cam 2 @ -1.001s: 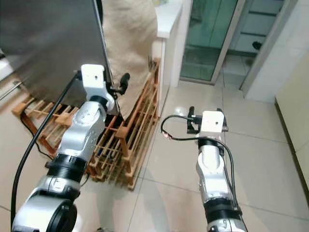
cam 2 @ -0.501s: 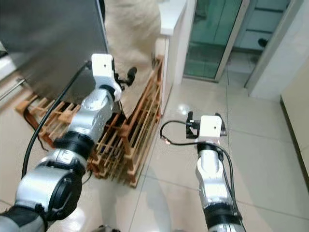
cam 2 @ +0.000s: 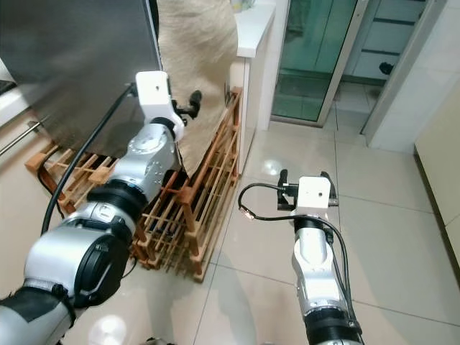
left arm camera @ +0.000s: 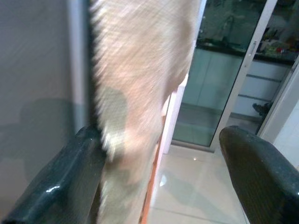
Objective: Restocking fridge
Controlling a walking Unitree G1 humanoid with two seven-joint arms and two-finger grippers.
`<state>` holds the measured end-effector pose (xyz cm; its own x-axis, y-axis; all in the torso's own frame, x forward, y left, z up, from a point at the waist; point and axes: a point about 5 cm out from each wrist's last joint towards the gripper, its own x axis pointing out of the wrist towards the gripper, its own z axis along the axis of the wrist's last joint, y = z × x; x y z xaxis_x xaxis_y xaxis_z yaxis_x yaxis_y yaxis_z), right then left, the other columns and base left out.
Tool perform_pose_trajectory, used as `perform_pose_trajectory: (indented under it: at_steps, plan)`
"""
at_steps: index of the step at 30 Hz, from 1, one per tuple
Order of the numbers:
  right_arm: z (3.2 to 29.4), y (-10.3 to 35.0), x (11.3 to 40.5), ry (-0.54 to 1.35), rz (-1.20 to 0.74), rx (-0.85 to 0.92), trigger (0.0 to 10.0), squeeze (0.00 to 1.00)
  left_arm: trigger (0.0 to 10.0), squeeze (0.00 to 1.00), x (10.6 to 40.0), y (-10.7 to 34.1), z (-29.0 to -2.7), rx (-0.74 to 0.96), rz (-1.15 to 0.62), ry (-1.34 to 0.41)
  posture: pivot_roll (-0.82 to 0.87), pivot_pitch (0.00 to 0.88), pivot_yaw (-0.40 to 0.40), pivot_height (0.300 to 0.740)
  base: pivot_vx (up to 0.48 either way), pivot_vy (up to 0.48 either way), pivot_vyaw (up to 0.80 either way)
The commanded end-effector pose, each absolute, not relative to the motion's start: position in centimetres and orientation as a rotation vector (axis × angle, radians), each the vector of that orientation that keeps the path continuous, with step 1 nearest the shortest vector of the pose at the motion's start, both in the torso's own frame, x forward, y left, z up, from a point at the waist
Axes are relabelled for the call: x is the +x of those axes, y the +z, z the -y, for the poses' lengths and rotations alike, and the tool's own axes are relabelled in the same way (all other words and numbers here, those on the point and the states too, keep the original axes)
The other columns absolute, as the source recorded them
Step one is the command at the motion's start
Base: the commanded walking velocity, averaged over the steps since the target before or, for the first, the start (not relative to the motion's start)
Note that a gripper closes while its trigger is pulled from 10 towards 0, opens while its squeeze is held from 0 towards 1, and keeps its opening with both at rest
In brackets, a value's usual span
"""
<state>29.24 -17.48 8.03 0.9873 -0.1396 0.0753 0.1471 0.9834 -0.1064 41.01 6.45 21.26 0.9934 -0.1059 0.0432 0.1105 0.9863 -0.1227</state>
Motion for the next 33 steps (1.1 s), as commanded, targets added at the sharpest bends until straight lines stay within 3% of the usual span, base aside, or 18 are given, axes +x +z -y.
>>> perform_pose_trajectory:
  at_steps: [1, 9, 11, 12, 13, 14, 20, 23, 33]
  plan:
    - [17.2, 8.1, 29.1, -0.145, 0.069, -0.115, 10.0, 0.02, 10.0, 0.0, 41.1, 21.9, -6.2, -0.112, 0.052, -0.097, -0.19, 0.0, 0.085, 0.74, 0.0, 0.0, 0.0]
    - [17.6, 7.7, 27.5, -0.167, 0.06, -0.128, 10.0, 0.03, 10.0, 0.0, 41.2, 22.2, -5.3, -0.102, 0.02, -0.073, -0.25, 0.0, 0.114, 0.74, 0.0, 0.0, 0.0]
    - [17.7, 7.5, 27.2, -0.169, 0.05, -0.132, 10.0, 0.02, 10.0, 0.0, 40.6, 22.5, -2.4, -0.162, 0.024, -0.241, -0.25, 0.0, 0.112, 0.74, 0.0, 0.0, 0.0]
    - [17.7, 7.5, 27.2, -0.169, 0.05, -0.132, 10.0, 0.02, 10.0, 0.0, 40.6, 22.5, -2.4, -0.162, 0.024, -0.241, -0.25, 0.0, 0.112, 0.74, 0.0, 0.0, 0.0]
    - [17.9, 7.5, 27.0, -0.168, 0.044, -0.137, 10.0, 0.03, 10.0, 0.0, 39.4, 22.8, 1.1, -0.213, 0.036, -0.466, -0.25, 0.0, 0.109, 0.74, 0.0, 0.0, 0.0]
    - [17.9, 7.5, 27.0, -0.167, 0.043, -0.138, 10.0, 0.03, 10.0, 0.0, 38.9, 22.7, 2.1, -0.218, 0.037, -0.532, -0.25, 0.0, 0.107, 0.74, 0.0, 0.0, 0.0]
    - [17.8, 7.5, 27.0, -0.164, 0.033, -0.141, 10.0, 0.02, 10.0, 0.0, 37.2, 21.5, 4.8, -0.197, 0.021, -0.68, -0.25, 0.0, 0.108, 0.74, 0.0, 0.0, 0.0]
    - [17.6, 7.5, 27.0, -0.158, 0.029, -0.141, 10.0, 0.03, 10.0, 0.0, 37.6, 20.7, 3.9, -0.138, 0.002, -0.595, -0.25, 0.0, 0.11, 0.74, 0.0, 0.0, 0.0]
    - [16.2, 7.9, 27.5, -0.12, 0.046, -0.125, 10.0, 0.02, 10.0, 0.0, 38.6, 15.9, -3.6, -0.027, -0.033, -0.418, -0.18, 0.0, 0.073, 0.74, 0.0, 0.0, 0.0]
